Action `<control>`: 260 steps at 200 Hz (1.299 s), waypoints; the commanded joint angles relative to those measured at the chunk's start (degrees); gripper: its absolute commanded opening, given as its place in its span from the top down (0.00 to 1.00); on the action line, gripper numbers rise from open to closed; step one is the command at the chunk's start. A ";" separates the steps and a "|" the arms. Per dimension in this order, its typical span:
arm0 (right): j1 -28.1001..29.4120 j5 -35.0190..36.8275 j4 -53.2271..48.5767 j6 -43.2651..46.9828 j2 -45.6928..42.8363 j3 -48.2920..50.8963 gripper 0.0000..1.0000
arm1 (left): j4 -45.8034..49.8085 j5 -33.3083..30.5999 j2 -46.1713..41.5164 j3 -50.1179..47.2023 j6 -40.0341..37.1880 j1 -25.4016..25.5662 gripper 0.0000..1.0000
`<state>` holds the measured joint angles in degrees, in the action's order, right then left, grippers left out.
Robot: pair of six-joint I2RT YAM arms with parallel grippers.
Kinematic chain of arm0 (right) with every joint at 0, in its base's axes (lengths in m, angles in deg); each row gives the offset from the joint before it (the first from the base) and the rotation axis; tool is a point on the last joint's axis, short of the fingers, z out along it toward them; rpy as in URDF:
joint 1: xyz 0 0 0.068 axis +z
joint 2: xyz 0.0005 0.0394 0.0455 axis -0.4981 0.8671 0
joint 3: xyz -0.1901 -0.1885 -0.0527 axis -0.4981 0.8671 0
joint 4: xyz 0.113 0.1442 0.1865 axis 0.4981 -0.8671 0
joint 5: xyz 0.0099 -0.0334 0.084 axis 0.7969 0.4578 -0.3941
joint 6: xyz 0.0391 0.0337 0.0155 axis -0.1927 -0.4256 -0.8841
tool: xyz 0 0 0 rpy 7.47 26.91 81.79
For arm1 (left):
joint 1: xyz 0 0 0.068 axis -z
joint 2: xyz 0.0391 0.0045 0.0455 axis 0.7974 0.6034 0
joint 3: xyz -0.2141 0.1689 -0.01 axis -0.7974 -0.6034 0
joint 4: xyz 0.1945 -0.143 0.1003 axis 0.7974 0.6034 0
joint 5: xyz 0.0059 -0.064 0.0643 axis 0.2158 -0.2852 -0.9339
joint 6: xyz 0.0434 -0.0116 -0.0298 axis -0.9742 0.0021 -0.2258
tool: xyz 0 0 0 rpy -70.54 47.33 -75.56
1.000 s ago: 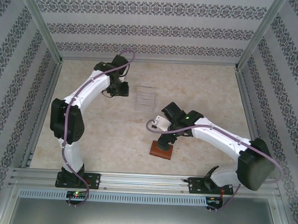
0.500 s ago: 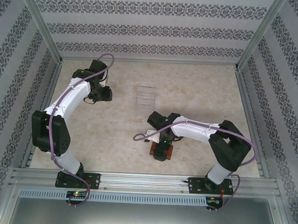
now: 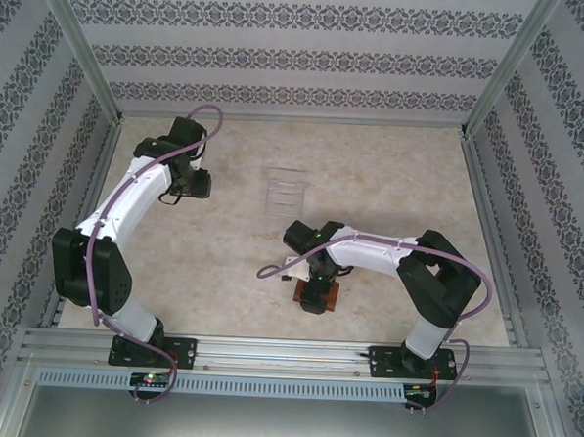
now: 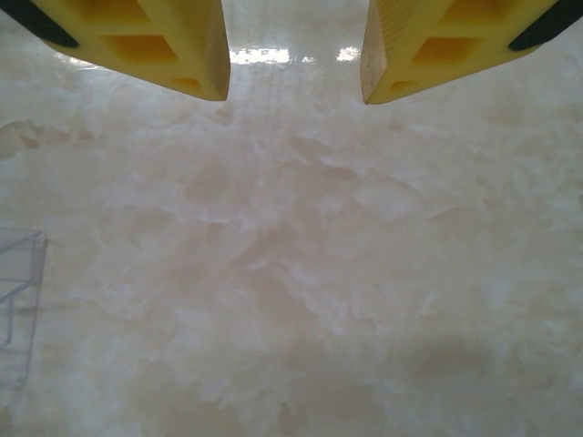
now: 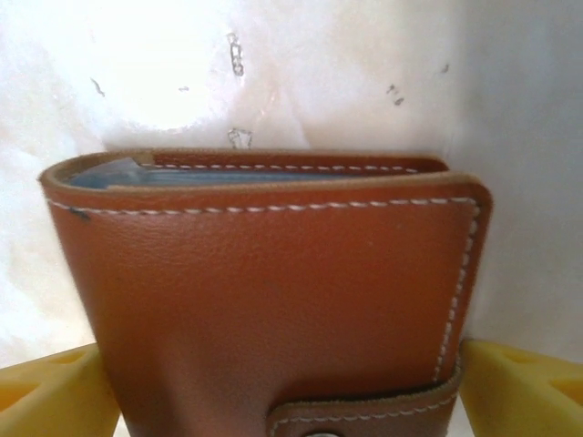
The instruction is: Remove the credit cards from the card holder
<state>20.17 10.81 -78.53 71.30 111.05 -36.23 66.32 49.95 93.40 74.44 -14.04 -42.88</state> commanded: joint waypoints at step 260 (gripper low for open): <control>3.89 10.16 -3.65 -76.07 7.61 -20.38 0.41 | -4.50 6.60 -6.03 -7.82 -0.66 -0.19 0.56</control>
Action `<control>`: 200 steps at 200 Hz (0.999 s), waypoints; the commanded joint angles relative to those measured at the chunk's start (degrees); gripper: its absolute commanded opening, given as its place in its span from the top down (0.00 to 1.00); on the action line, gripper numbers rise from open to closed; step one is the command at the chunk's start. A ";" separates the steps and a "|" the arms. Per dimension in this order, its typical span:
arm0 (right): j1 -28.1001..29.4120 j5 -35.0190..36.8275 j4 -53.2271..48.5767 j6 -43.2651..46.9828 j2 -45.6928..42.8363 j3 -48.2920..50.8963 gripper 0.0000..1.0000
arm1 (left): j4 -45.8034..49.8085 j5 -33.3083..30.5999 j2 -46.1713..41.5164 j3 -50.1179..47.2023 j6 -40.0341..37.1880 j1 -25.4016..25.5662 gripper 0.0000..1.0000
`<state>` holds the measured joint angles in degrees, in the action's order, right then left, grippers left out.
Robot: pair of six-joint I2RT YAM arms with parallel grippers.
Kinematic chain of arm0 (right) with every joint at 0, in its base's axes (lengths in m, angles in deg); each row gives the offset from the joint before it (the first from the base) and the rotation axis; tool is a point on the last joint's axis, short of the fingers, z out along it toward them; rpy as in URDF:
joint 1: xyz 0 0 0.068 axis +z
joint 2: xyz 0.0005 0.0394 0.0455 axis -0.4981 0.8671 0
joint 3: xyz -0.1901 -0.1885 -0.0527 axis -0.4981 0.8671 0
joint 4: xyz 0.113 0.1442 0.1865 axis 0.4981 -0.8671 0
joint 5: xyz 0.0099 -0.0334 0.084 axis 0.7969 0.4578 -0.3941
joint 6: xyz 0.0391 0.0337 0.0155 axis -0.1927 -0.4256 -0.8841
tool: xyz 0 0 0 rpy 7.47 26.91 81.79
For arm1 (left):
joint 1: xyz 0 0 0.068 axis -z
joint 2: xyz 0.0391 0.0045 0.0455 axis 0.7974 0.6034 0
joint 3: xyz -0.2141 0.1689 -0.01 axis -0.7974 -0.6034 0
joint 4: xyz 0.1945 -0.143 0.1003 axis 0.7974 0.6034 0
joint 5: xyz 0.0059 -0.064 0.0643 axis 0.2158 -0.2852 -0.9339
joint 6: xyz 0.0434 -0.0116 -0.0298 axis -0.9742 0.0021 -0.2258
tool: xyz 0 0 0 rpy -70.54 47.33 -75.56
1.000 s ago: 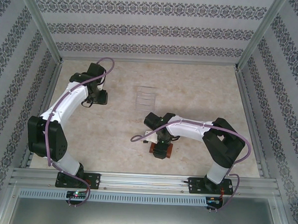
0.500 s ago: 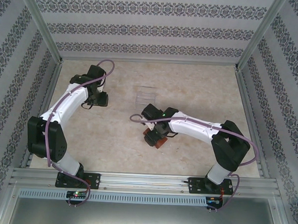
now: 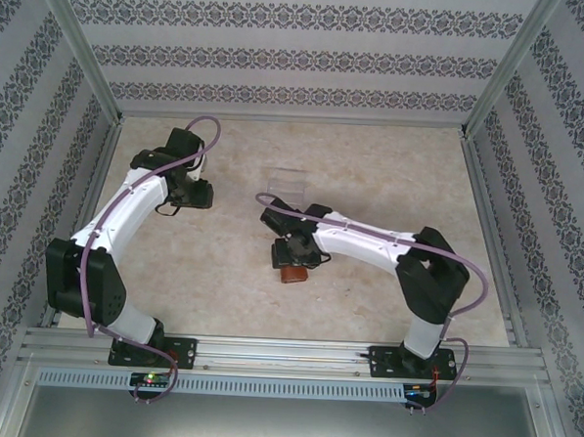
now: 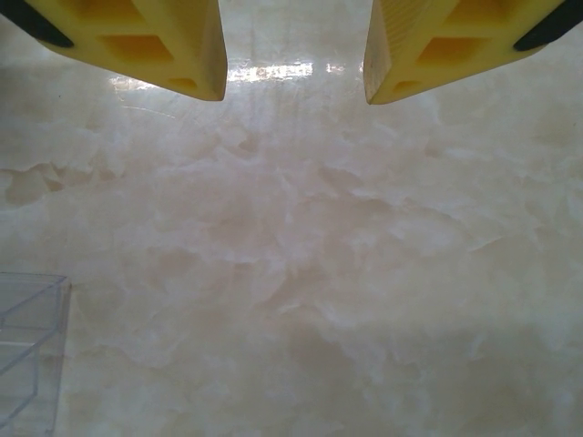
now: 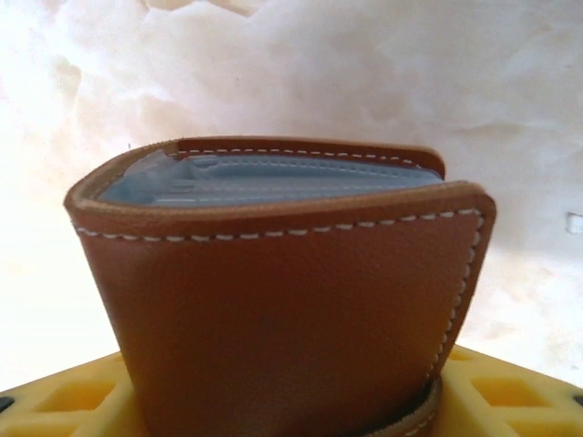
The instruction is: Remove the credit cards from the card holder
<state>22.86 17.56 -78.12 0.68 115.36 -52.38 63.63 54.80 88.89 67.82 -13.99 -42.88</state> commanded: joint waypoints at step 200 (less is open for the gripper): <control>1.11 5.49 -3.56 -3.49 1.70 -5.77 0.19 | -3.81 17.77 0.91 -3.40 6.09 0.73 0.56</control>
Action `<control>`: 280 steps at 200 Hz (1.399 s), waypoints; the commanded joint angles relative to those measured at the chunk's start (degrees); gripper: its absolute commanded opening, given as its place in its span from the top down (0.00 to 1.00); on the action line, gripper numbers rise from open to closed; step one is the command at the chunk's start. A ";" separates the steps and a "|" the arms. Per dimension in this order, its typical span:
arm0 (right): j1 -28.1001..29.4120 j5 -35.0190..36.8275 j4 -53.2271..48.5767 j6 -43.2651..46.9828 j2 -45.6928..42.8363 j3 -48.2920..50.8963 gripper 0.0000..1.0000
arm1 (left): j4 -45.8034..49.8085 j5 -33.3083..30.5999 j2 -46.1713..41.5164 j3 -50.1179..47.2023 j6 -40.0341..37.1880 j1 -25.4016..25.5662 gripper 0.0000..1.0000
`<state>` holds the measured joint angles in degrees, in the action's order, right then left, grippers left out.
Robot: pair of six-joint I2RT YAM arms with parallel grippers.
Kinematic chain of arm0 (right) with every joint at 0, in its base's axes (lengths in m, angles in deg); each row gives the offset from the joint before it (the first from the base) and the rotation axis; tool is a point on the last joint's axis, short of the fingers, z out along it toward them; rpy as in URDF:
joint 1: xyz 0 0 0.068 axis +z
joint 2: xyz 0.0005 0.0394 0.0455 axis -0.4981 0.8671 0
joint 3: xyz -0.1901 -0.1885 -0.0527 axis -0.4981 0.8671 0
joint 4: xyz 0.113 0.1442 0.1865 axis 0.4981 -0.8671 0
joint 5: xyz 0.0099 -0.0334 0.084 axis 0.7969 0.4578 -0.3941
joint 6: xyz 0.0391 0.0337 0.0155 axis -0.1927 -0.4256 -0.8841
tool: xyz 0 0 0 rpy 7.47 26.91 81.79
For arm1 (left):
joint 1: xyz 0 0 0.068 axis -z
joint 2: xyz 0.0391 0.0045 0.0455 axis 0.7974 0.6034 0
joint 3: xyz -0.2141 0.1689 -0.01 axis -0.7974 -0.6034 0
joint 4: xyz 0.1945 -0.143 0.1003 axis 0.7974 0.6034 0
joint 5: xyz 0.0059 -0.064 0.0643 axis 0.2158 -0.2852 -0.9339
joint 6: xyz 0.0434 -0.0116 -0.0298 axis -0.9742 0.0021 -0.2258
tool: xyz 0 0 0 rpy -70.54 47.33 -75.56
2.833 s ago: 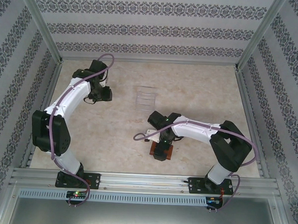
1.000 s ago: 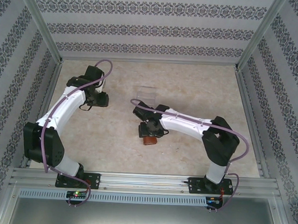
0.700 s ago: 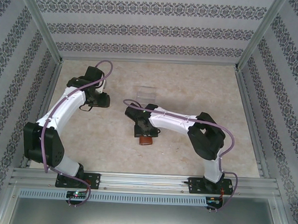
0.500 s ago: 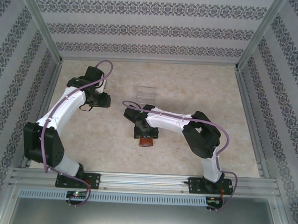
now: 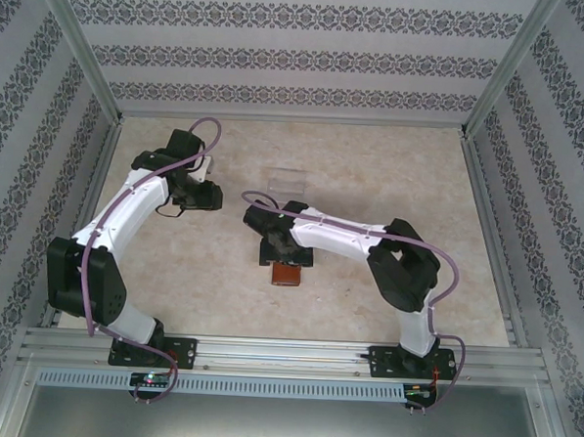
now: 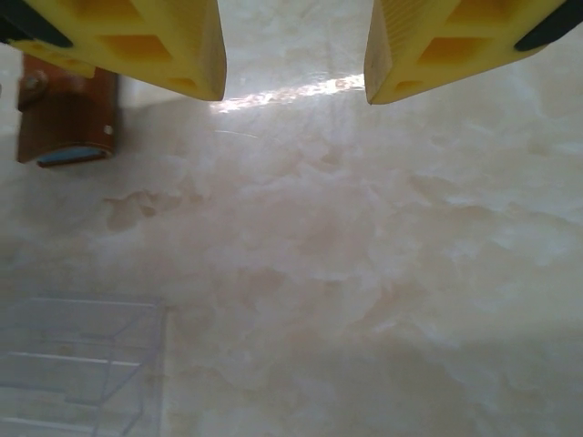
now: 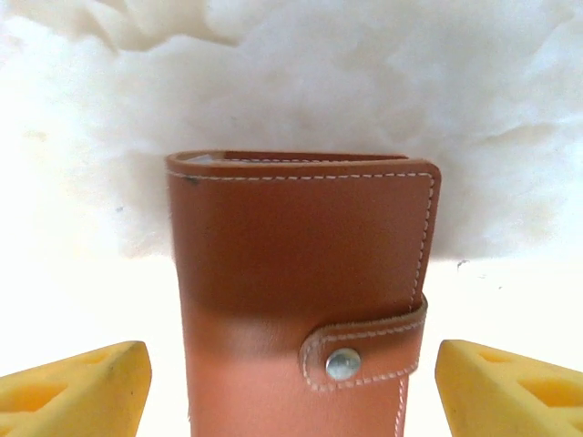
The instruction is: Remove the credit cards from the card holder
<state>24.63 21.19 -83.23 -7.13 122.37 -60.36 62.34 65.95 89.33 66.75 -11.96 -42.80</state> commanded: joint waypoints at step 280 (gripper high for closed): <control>-8.30 -14.36 14.44 9.31 -11.78 16.19 0.54 | -42.61 25.33 13.17 -23.67 37.08 17.27 1.00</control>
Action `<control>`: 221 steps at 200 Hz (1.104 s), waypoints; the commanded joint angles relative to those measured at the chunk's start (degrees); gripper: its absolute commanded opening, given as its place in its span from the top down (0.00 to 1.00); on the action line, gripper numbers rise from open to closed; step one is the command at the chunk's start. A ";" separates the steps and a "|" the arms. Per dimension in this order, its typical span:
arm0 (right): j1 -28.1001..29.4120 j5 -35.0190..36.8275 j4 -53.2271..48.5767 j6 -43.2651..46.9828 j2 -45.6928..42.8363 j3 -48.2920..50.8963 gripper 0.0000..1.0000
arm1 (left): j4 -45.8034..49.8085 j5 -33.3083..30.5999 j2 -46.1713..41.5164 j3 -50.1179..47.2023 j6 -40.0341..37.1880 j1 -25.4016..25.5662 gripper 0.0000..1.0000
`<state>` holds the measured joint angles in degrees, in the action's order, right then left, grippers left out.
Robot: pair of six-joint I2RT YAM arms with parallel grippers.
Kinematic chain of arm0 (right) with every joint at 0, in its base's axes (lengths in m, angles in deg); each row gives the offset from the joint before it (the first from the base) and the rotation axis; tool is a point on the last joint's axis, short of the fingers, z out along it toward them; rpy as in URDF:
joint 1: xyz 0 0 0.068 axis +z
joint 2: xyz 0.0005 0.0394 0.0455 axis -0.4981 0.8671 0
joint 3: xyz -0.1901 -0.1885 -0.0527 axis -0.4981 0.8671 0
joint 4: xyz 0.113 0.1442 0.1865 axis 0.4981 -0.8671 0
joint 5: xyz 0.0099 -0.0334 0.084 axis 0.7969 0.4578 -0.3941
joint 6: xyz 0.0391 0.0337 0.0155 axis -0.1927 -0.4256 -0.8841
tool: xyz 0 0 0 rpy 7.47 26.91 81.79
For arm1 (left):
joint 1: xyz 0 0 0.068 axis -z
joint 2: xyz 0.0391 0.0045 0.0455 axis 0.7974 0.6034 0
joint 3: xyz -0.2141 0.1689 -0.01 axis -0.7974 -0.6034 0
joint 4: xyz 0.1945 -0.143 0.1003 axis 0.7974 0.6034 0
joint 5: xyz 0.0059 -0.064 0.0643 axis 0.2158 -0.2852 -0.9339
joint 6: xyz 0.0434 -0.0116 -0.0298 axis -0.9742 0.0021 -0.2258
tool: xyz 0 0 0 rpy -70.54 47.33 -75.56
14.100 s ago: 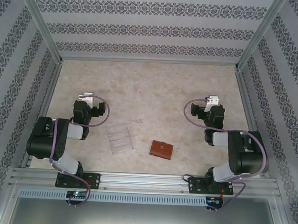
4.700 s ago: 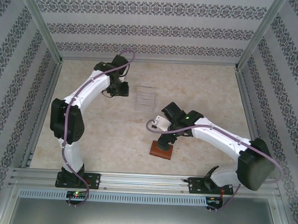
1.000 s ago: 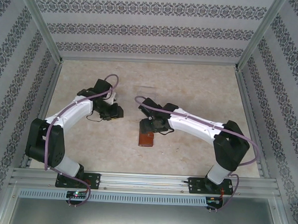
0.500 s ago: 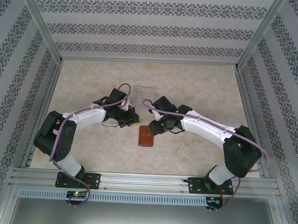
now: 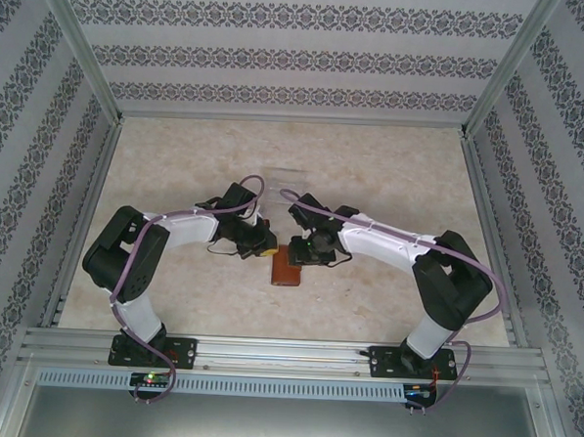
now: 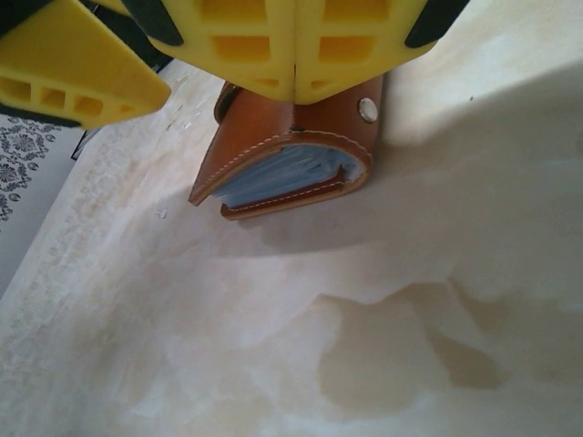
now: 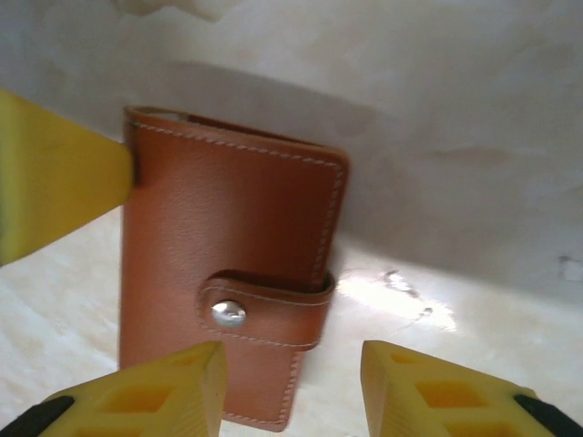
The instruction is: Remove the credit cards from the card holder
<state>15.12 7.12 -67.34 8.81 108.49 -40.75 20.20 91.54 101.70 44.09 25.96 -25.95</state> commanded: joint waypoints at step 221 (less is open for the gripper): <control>3.60 2.79 -5.22 -9.94 12.45 -8.70 0.53 | -2.82 0.84 2.43 -3.13 -1.17 0.44 1.00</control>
<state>17.68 8.36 -71.67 0.06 118.42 -48.40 17.18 91.98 102.82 42.23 25.72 -25.99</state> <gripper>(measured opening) 0.483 0.051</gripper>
